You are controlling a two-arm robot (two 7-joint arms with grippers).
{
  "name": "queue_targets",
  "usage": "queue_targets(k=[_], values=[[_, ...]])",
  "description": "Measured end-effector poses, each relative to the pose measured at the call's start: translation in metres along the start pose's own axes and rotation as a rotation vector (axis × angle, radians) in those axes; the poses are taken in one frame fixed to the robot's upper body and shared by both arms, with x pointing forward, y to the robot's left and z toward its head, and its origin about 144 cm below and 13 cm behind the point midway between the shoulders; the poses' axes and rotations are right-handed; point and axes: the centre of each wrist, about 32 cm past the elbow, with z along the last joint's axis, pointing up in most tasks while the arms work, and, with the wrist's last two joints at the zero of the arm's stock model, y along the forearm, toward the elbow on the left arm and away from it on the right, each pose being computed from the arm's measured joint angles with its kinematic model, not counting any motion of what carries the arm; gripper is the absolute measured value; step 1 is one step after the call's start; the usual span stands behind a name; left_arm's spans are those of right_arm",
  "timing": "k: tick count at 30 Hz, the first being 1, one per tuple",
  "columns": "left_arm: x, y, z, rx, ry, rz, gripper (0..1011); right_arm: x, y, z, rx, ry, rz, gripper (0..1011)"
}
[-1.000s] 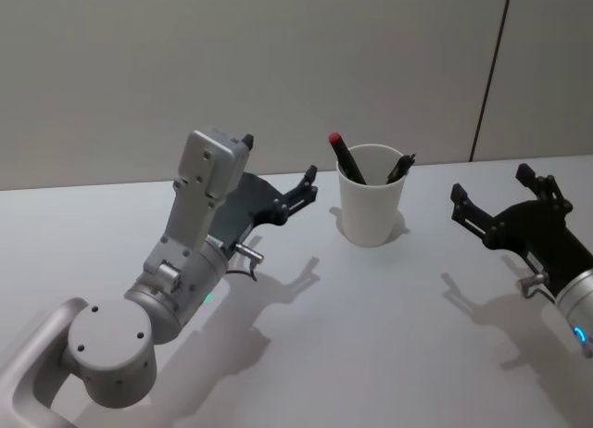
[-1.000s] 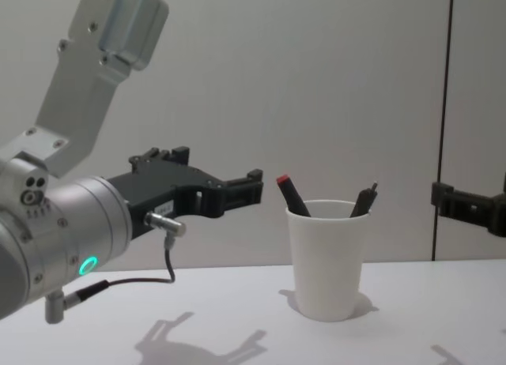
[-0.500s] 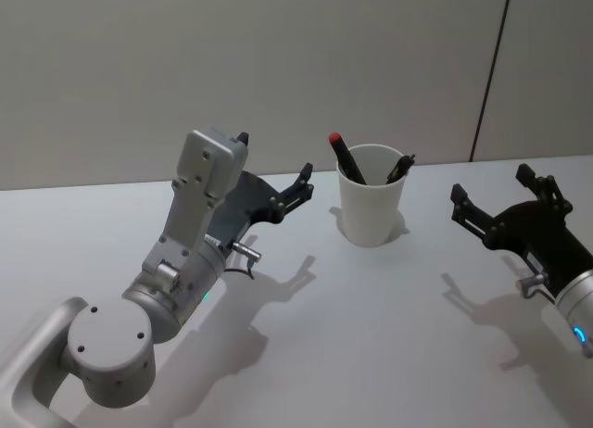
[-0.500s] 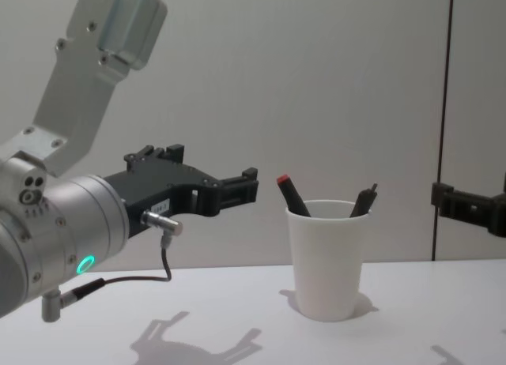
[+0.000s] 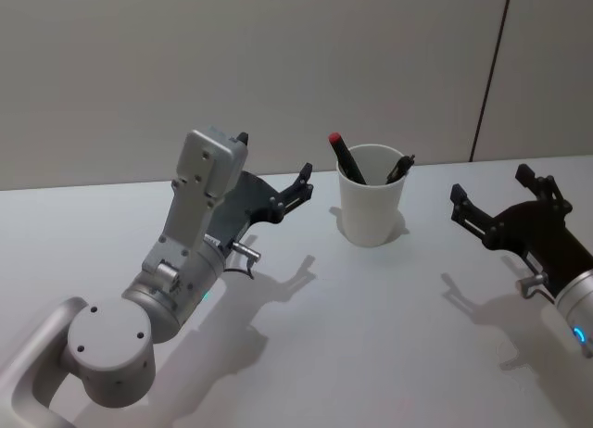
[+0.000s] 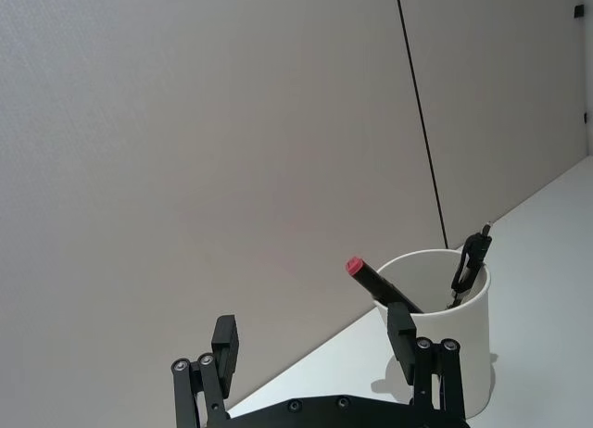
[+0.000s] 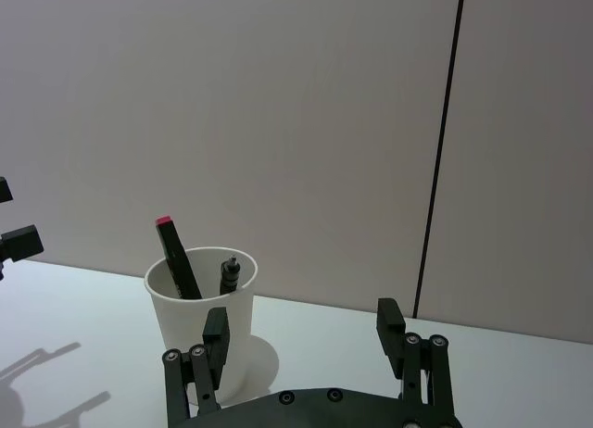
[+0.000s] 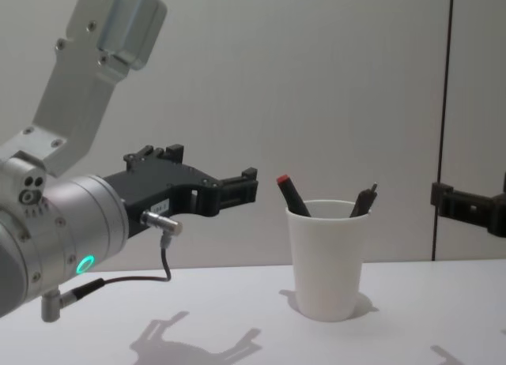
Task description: Place the pen into the pen holder.
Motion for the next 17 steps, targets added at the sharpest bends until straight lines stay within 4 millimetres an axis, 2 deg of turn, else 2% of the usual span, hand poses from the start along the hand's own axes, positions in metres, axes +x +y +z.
queue_targets(k=[17], values=[[0.0000,0.0000,-0.0002,0.001,0.000,0.000,1001,0.0000,0.0000,0.0000,0.000,0.000,0.000,1001]])
